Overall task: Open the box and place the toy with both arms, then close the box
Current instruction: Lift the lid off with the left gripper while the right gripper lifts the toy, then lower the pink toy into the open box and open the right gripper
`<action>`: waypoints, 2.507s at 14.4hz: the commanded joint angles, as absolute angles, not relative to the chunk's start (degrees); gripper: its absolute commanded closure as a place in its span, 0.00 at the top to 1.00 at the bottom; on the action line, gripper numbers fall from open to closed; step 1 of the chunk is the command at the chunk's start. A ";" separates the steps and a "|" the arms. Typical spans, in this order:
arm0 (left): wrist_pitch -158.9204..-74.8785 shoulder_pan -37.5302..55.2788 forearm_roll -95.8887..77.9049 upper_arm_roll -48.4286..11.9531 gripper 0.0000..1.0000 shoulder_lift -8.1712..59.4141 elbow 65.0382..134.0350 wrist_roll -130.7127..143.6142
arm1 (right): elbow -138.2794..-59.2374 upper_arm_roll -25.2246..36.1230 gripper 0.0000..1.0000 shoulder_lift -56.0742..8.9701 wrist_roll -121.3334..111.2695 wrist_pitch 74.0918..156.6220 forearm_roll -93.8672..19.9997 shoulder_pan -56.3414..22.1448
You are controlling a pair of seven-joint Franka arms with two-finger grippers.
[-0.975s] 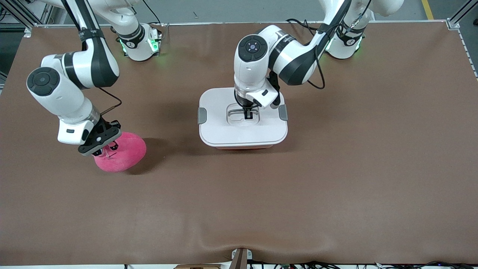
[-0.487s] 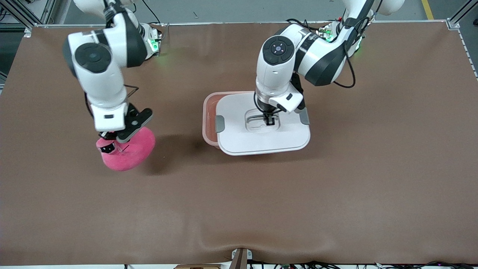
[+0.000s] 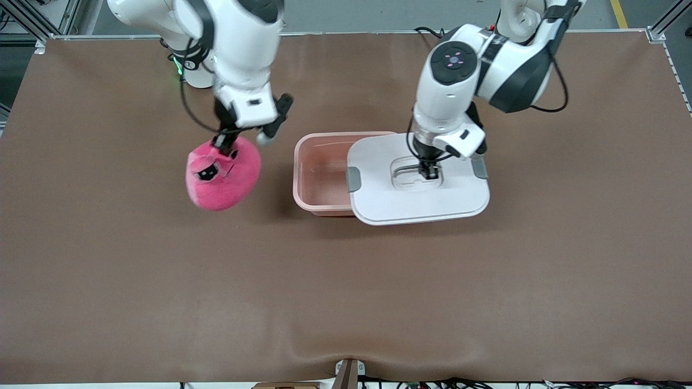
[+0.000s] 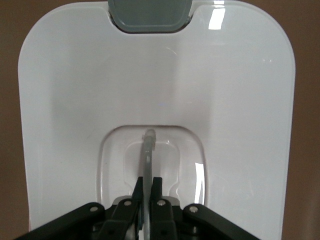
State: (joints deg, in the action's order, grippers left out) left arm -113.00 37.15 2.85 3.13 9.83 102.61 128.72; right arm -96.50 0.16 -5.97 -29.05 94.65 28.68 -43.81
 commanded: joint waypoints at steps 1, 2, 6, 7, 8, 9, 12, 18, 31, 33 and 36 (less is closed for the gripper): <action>-114.87 33.33 3.69 2.20 0.00 3.88 109.15 122.72 | -94.14 0.97 0.00 -7.03 -29.09 91.86 35.23 -51.22; -114.96 32.27 3.69 2.20 0.00 2.65 110.55 119.65 | -93.00 0.97 0.00 -8.34 -29.09 90.54 35.50 -52.02; -114.96 27.61 2.99 2.20 0.00 0.10 112.67 112.34 | -87.12 1.14 0.00 -16.15 -29.18 86.32 35.60 -56.86; -114.96 25.77 2.90 2.20 0.00 -0.43 113.46 109.45 | -83.18 1.14 0.00 -19.04 -29.35 85.09 35.33 -56.87; -114.96 24.53 2.47 2.20 0.00 -1.14 113.73 106.47 | -80.27 1.14 0.00 -21.60 -29.44 84.21 34.98 -56.78; -114.79 23.13 0.81 2.20 0.00 -1.40 113.73 103.65 | -78.77 1.06 0.00 -23.36 -29.36 84.03 34.98 -57.04; -114.08 19.70 -2.11 2.20 0.00 -1.67 113.82 98.19 | -78.66 1.05 0.00 -24.70 -29.09 84.11 34.63 -58.27; -114.08 16.26 -2.72 2.20 0.00 -2.02 114.70 96.24 | -78.75 1.05 0.00 -28.21 -22.69 84.64 34.37 -61.16; -114.08 15.91 -4.31 2.20 0.00 -2.02 114.70 94.57 | -73.57 1.14 1.00 -30.15 -13.62 91.23 25.85 -61.43; -114.08 15.91 -4.39 2.20 0.00 -2.02 114.70 94.57 | -71.46 1.14 1.00 -29.80 -13.01 90.97 25.05 -61.35; -114.08 15.91 -4.31 2.20 0.00 -1.93 114.87 94.57 | -71.02 1.49 1.00 -29.71 -9.25 91.05 21.55 -59.77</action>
State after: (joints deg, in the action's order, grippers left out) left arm -113.87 16.67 -3.21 2.79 -0.02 113.32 95.85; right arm -71.72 1.54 -29.85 -12.19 91.65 24.41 -61.30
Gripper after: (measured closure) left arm 0.930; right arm 0.000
